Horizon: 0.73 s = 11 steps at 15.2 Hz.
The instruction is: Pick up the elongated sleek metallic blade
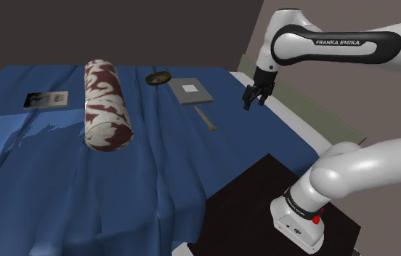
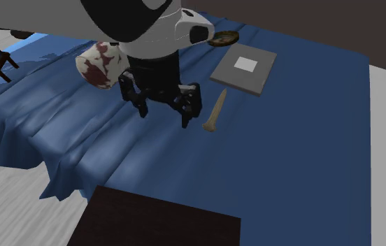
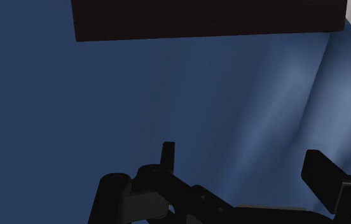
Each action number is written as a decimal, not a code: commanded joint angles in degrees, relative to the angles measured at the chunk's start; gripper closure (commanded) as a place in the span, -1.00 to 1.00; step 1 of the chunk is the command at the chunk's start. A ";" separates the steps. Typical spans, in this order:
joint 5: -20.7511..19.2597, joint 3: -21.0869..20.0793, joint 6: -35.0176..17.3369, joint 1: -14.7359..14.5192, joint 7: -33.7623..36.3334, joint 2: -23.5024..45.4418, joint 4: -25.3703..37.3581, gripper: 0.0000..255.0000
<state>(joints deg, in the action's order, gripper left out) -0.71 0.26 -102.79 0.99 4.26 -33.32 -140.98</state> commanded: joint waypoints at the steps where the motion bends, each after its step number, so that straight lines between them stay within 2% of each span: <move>1: -0.14 0.47 -3.74 0.29 -0.29 3.64 0.31 -1.00; 11: 0.32 2.78 -19.93 1.52 -2.32 24.74 6.63 -1.00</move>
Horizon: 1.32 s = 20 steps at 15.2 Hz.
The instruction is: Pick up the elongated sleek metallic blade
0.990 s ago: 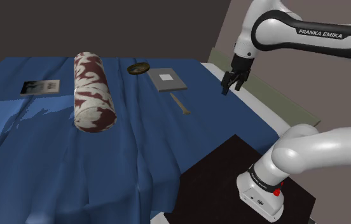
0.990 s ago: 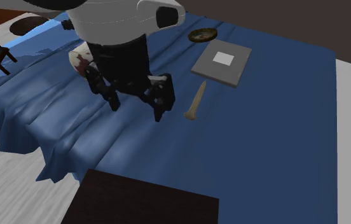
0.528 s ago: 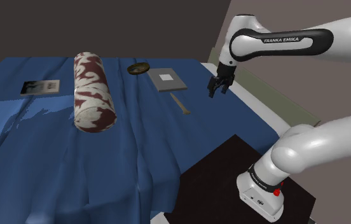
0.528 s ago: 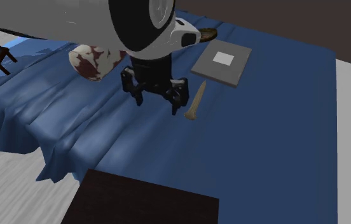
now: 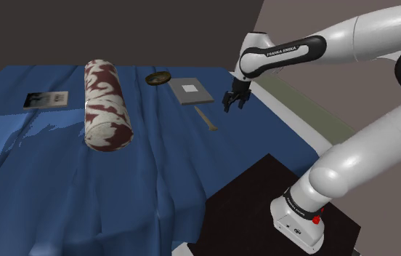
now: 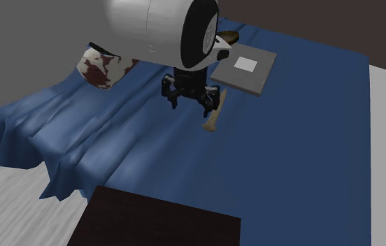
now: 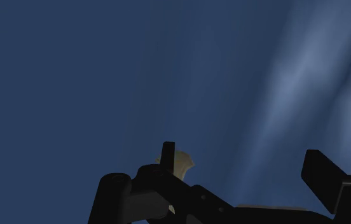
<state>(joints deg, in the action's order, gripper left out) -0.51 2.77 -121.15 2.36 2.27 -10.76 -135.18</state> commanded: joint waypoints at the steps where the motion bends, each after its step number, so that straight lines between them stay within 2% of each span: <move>1: 0.30 0.46 -2.84 0.25 -0.59 4.39 1.89 -1.00; 11: 3.35 1.46 -11.49 1.82 -3.50 26.50 16.60 -1.00; 20: 5.92 0.98 -12.76 4.26 -5.25 46.70 36.61 -1.00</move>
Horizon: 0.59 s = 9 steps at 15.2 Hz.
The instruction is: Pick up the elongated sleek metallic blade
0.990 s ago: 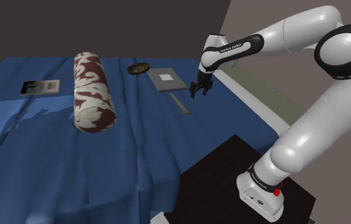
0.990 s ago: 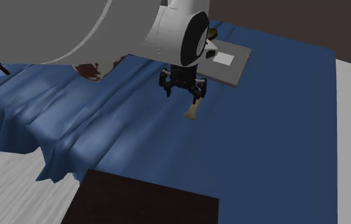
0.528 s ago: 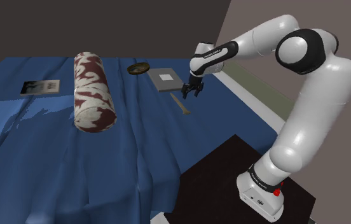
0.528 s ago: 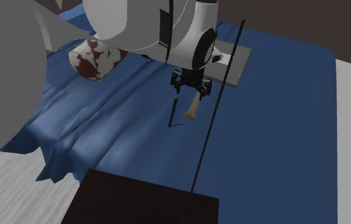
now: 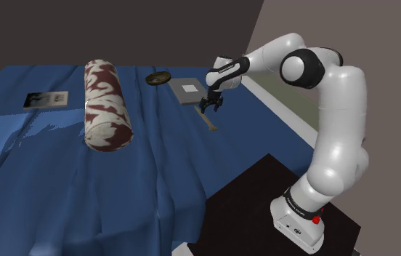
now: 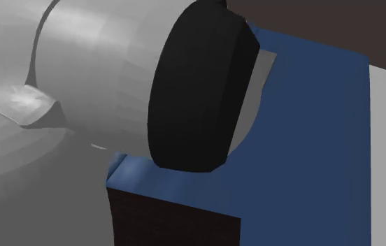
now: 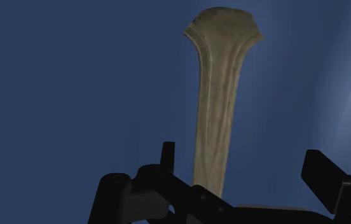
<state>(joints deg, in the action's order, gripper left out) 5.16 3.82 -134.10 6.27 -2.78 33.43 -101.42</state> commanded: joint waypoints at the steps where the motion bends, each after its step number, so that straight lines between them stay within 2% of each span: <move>1: 0.45 -0.15 0.45 0.65 -0.27 4.86 5.58 -1.00; 2: 0.63 -0.23 0.80 0.94 -0.34 7.25 8.45 -1.00; 9: 0.91 -0.49 -1.88 1.14 -0.58 10.90 9.44 -1.00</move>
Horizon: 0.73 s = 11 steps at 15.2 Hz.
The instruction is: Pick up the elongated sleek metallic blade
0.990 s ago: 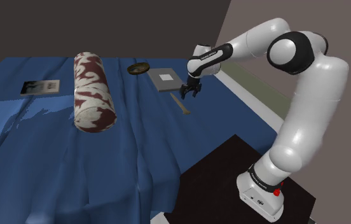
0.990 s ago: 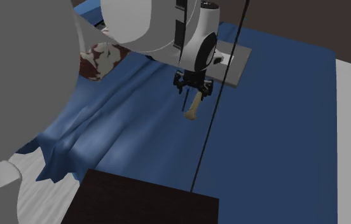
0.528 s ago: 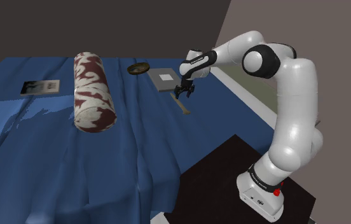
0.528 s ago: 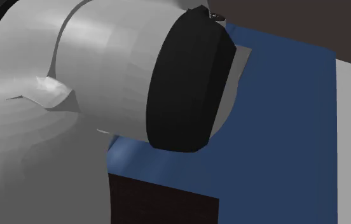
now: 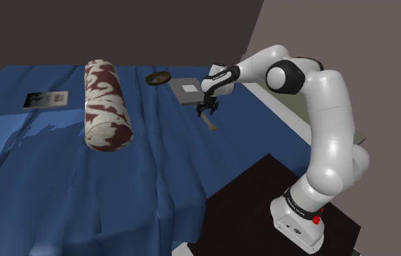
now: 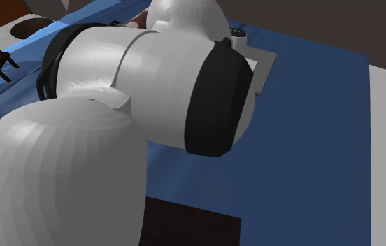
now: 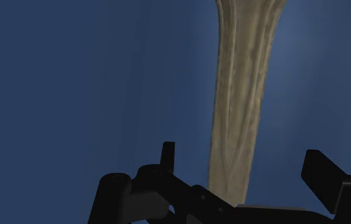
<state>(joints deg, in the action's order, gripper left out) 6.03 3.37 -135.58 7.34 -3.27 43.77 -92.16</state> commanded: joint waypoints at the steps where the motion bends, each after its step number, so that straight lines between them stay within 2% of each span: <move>1: 0.11 -0.10 -1.07 0.11 -0.14 1.49 0.44 -1.00; 3: 0.11 -0.10 -1.07 0.11 -0.14 1.49 0.43 -1.00; 4: 0.12 -0.10 -1.16 0.10 -0.14 1.44 0.29 1.00; 11: 0.08 -0.06 -0.79 0.19 -0.25 1.09 0.33 1.00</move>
<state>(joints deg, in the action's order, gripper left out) 6.05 3.49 -136.45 7.67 -3.53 44.76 -91.78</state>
